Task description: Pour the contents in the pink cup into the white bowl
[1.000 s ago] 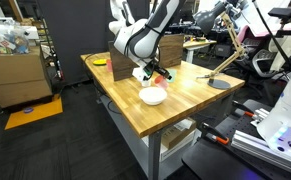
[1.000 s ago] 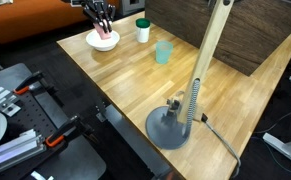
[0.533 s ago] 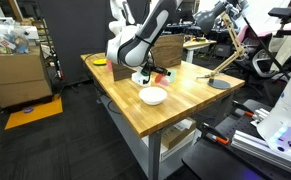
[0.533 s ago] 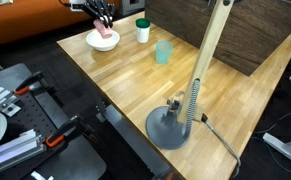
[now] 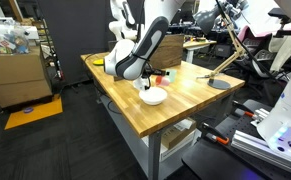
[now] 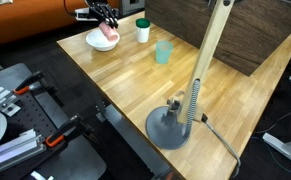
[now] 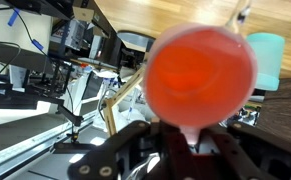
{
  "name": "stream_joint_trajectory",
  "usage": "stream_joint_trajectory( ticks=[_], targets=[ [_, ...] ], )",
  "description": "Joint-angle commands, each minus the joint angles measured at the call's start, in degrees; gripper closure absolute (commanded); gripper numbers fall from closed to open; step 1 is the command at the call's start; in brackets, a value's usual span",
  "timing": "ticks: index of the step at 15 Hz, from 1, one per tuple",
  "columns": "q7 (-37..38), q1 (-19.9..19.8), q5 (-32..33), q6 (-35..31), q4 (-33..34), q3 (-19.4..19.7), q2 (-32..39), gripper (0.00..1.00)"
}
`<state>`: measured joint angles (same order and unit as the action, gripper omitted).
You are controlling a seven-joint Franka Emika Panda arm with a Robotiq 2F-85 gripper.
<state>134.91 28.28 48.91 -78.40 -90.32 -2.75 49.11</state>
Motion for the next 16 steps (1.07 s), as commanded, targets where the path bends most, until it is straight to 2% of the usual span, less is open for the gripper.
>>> stream_joint_trajectory(
  ticks=[1, 6, 16],
  targets=[
    [-3.28, 0.86, 3.58, 5.35, 4.44, -0.36, 3.01, 0.96],
    [-5.73, 1.46, 6.78, 7.77, 6.96, -0.67, 4.94, 0.96],
    [-7.10, 1.62, 7.59, 9.67, 8.50, -1.16, 6.68, 0.96]
  ],
)
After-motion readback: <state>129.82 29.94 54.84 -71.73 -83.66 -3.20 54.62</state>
